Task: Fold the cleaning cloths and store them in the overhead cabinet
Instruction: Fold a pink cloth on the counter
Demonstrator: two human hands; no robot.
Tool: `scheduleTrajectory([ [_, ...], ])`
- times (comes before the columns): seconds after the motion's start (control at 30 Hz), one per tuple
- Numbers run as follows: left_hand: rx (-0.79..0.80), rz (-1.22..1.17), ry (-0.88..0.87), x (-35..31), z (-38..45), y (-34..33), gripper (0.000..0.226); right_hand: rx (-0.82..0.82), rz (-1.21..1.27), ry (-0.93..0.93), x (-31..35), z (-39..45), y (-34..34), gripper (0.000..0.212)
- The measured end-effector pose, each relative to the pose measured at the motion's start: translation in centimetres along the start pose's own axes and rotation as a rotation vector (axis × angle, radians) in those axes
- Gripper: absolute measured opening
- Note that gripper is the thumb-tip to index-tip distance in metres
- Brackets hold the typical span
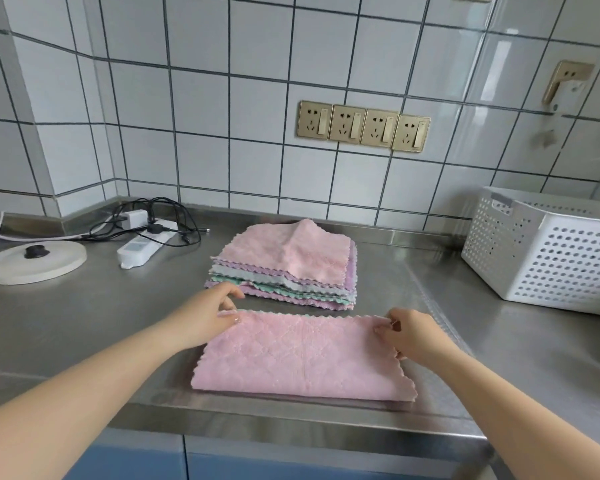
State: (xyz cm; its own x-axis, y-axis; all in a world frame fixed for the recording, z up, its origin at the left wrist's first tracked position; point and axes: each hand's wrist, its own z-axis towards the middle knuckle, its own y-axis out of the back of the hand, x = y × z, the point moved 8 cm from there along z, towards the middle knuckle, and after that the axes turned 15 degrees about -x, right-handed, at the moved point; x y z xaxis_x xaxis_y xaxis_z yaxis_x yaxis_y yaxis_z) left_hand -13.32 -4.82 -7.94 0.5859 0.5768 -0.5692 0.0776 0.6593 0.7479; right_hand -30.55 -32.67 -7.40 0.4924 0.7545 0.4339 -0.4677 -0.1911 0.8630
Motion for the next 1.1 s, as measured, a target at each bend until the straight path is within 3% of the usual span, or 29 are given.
scheduleTrajectory([
  [0.17, -0.080, 0.059, -0.034, 0.2, 0.9, -0.2, 0.018, -0.018, -0.015, 0.017, -0.5, 1.1, -0.4, 0.019],
  [0.33, -0.159, 0.163, -0.057, -0.4, 1.8, -0.2, 0.025, -0.021, 0.045, -0.004, -1.2, 1.7, -0.9, 0.014],
  [0.57, -0.110, 0.371, -0.092, -0.7, 1.9, -1.1, 0.032, -0.038, -0.070, 0.016, -1.2, 2.5, -1.5, 0.017],
  [0.73, -0.182, 0.457, -0.285, -4.4, 0.7, -1.5, 0.040, -0.168, -0.243, 0.312, 2.7, 0.5, -0.7, 0.036],
  [0.9, 0.008, 0.261, -0.404, -9.2, -2.2, -7.1, 0.046, 0.004, -0.133, 0.452, 9.9, -4.0, -4.9, 0.055],
  [1.0, 0.080, 0.332, -0.391, -8.3, -2.9, -9.7, 0.049, 0.090, -0.141, 0.410, 10.0, -5.2, -7.5, 0.055],
  [1.1, 0.151, 0.453, -0.284, -6.4, -3.4, -9.1, 0.055, 0.105, -0.217, 0.377, 7.7, -5.2, -7.8, 0.071],
])
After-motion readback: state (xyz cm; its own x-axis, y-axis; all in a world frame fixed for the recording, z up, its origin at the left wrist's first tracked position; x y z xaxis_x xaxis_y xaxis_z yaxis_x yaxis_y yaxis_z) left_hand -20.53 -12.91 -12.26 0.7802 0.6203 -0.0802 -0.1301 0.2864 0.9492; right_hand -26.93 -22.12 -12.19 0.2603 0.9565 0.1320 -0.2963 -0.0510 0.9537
